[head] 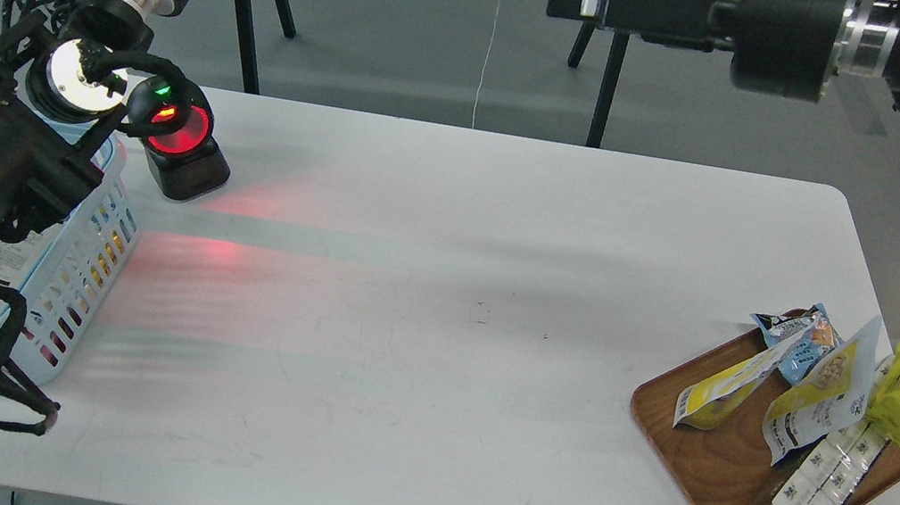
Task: Scan snack and place in basket
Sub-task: 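Move the right gripper over the wooden tray of snack packets, then lower the right gripper and grasp the yellow snack pouch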
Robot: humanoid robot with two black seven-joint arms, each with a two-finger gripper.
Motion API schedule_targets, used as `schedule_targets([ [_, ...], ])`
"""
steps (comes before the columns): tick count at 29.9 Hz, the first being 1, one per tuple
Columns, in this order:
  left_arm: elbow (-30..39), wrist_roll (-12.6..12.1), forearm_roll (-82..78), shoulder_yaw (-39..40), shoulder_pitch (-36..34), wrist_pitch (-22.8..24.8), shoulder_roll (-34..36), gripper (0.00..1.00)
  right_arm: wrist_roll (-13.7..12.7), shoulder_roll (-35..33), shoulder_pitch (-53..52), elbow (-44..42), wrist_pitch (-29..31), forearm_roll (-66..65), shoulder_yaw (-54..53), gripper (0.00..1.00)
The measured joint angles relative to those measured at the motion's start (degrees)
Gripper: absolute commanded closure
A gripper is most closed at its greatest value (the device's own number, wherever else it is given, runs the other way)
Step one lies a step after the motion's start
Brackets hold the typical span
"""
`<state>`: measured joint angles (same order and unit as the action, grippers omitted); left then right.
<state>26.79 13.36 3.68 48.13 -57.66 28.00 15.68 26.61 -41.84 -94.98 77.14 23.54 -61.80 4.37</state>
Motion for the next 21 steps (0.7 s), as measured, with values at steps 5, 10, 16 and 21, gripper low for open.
schedule_targets([
  [5,0.0,0.0,0.0,0.3,-0.1,0.0,0.0,0.00,1.3,-1.3,-7.4,9.8,0.0,-10.7,9.9,0.06],
  [10,0.0,0.1,0.0,0.3,-0.1,0.0,0.0,0.00,1.4,-0.3,-13.7,16.0,0.0,-20.9,18.5,0.07],
  [16,0.0,0.1,0.0,0.3,0.1,0.0,-0.5,0.00,1.4,1.6,-19.1,21.6,0.0,-30.6,25.4,0.08],
  [21,0.0,0.2,-0.1,0.3,0.1,0.0,-0.6,0.00,1.4,2.0,-19.4,22.1,-1.4,-40.3,31.4,0.08],
])
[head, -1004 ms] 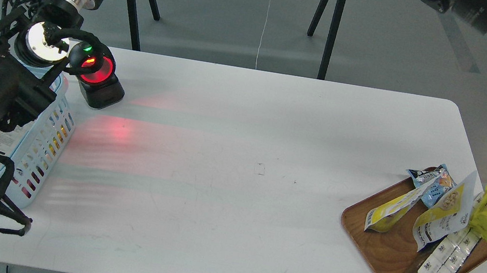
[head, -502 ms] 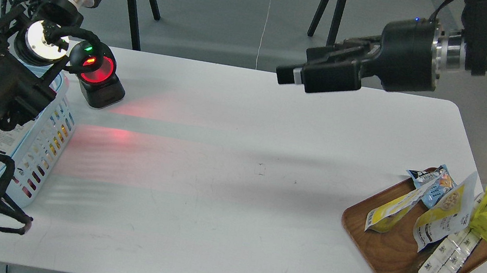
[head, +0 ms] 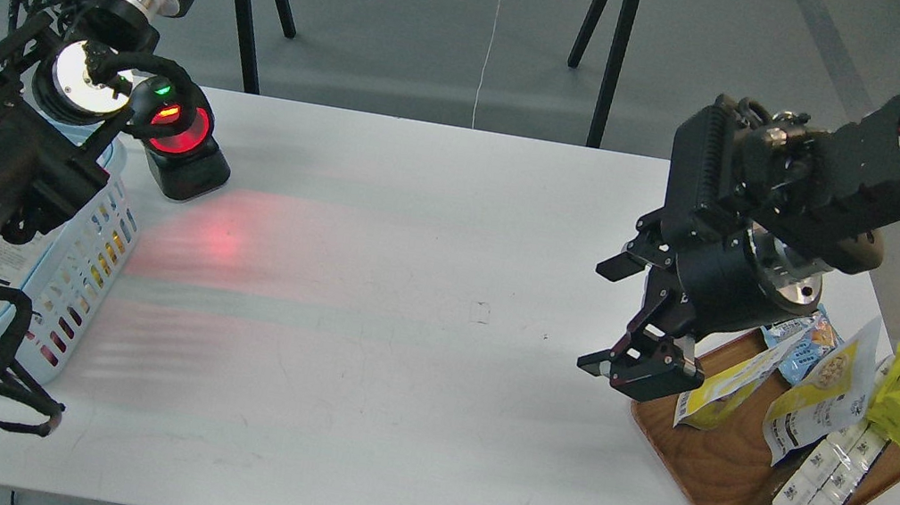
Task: Scan snack and place in basket
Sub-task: 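Lower the right gripper and grasp the yellow snack pouch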
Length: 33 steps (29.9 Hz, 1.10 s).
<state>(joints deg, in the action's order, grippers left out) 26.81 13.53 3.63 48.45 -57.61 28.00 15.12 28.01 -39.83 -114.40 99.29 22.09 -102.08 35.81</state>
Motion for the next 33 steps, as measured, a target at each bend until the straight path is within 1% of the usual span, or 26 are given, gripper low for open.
schedule_targets([
  [6,0.0,0.0,0.0,0.1,-0.2,0.0,0.1,0.00,0.0,0.1,0.6,0.0,-4.2,-9.3,6.5,0.08],
  [10,0.0,0.0,0.1,0.1,-0.2,0.0,0.3,0.00,0.0,-0.9,0.8,0.0,-7.3,-12.2,11.2,0.08],
  [14,-0.1,0.0,0.1,0.1,-0.1,0.0,0.3,0.00,0.0,-2.3,1.2,0.0,-9.9,-18.9,13.8,0.08],
  [18,-0.1,0.0,0.1,0.1,-0.1,0.0,0.3,0.00,0.0,-3.9,3.0,-0.1,-10.6,-22.5,14.2,0.11],
  [25,-0.1,0.0,0.1,0.0,0.0,0.0,0.2,0.00,0.0,-5.8,6.1,-1.7,-10.6,-22.9,14.3,0.18],
  [28,-0.1,0.0,0.1,0.0,0.0,0.0,0.2,0.00,0.0,-5.9,7.2,-3.6,-10.6,-22.9,14.3,0.18],
  [33,-0.2,0.0,0.1,0.0,0.0,0.0,0.1,0.00,0.0,-4.4,10.2,-9.7,-10.6,-22.9,13.9,0.19],
])
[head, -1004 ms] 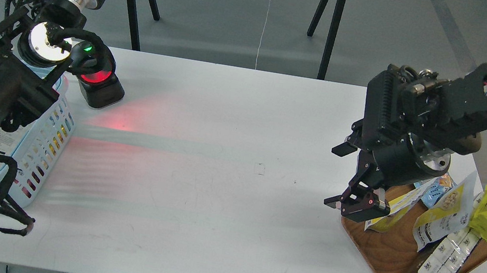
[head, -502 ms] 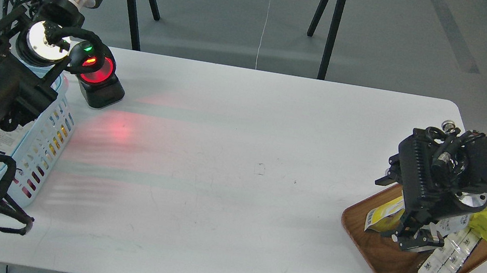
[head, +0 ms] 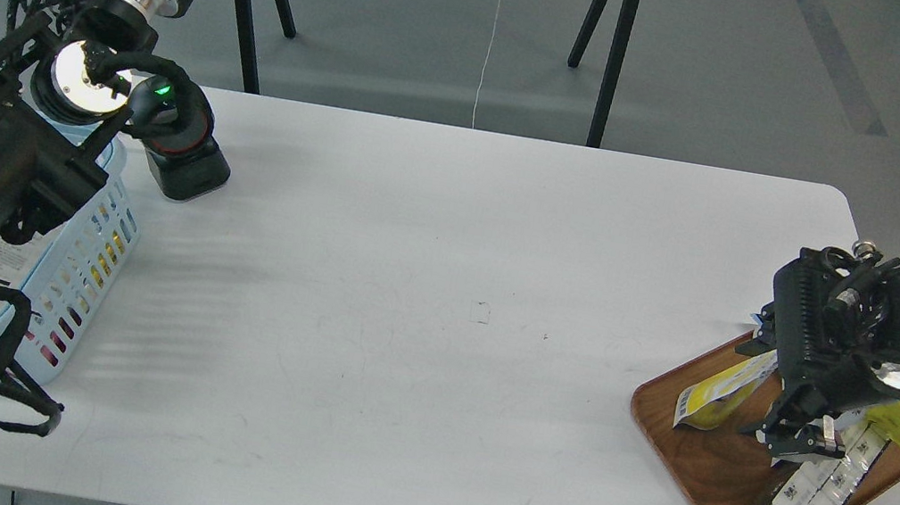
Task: Scan snack and place in basket
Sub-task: 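Lower the right gripper and grasp the yellow snack pouch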
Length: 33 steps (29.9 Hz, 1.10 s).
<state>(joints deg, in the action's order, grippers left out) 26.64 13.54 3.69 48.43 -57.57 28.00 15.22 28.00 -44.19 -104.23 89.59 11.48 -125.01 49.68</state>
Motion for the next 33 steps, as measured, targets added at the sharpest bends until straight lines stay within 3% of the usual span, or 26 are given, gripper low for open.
schedule_targets([
  [4,0.0,0.0,0.0,-0.1,0.0,0.0,0.0,0.00,0.0,1.3,1.5,-3.4,-0.1,0.0,-0.8,0.20],
  [8,0.0,0.0,0.0,-0.1,0.0,0.0,0.1,0.00,0.0,2.1,2.9,-5.2,-0.2,0.0,-1.2,0.31],
  [16,0.0,0.0,0.0,-0.2,0.0,0.0,0.1,0.00,0.0,3.5,4.0,-7.4,-0.4,0.0,-1.7,0.64],
  [20,0.0,0.0,-0.1,-0.2,0.0,0.0,0.2,0.00,0.0,4.9,3.8,-7.4,-0.6,0.0,-2.5,0.89],
  [23,0.0,0.0,-0.1,-0.2,0.0,0.0,0.3,0.00,0.0,5.3,3.8,-7.3,-0.6,0.0,-2.6,0.99],
  [33,0.0,0.0,-0.1,-0.2,0.0,0.0,0.4,0.00,0.0,4.5,2.7,-6.9,-0.4,0.0,-2.7,1.00],
])
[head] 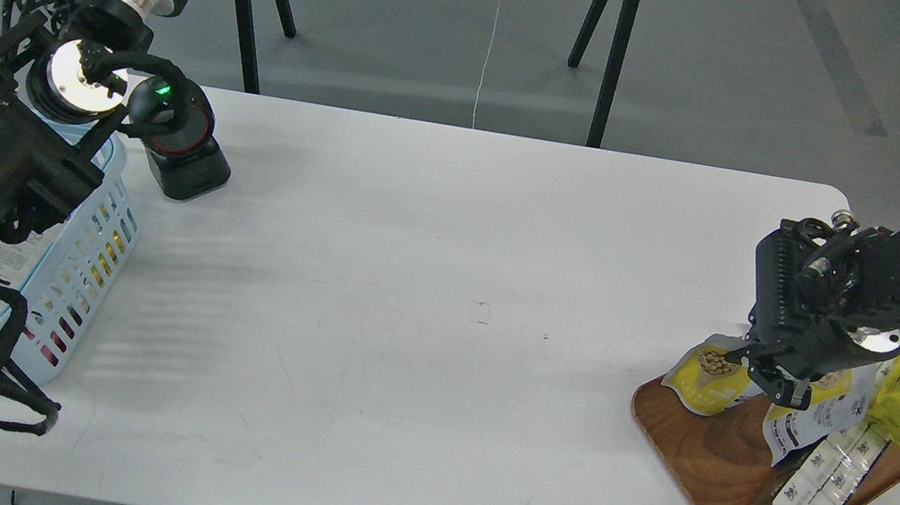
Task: Scan snack and place in basket
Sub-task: 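Lower the right gripper and grasp the yellow snack pouch, then lift the yellow pouch and carry it toward the table center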
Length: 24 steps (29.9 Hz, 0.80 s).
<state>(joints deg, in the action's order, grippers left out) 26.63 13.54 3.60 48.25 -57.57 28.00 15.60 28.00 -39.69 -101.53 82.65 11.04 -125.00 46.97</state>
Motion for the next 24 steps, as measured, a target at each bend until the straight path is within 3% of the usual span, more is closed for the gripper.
schedule_targets([
  [12,0.0,0.0,0.1,-0.1,-0.1,0.0,-0.2,0.00,0.0,0.1,-7.2,2.9,0.6,2.0,-5.7,1.00],
  [24,0.0,0.0,0.0,-0.3,-0.2,0.0,-0.2,0.00,0.0,9.7,-6.4,0.4,7.4,6.1,-18.3,1.00],
])
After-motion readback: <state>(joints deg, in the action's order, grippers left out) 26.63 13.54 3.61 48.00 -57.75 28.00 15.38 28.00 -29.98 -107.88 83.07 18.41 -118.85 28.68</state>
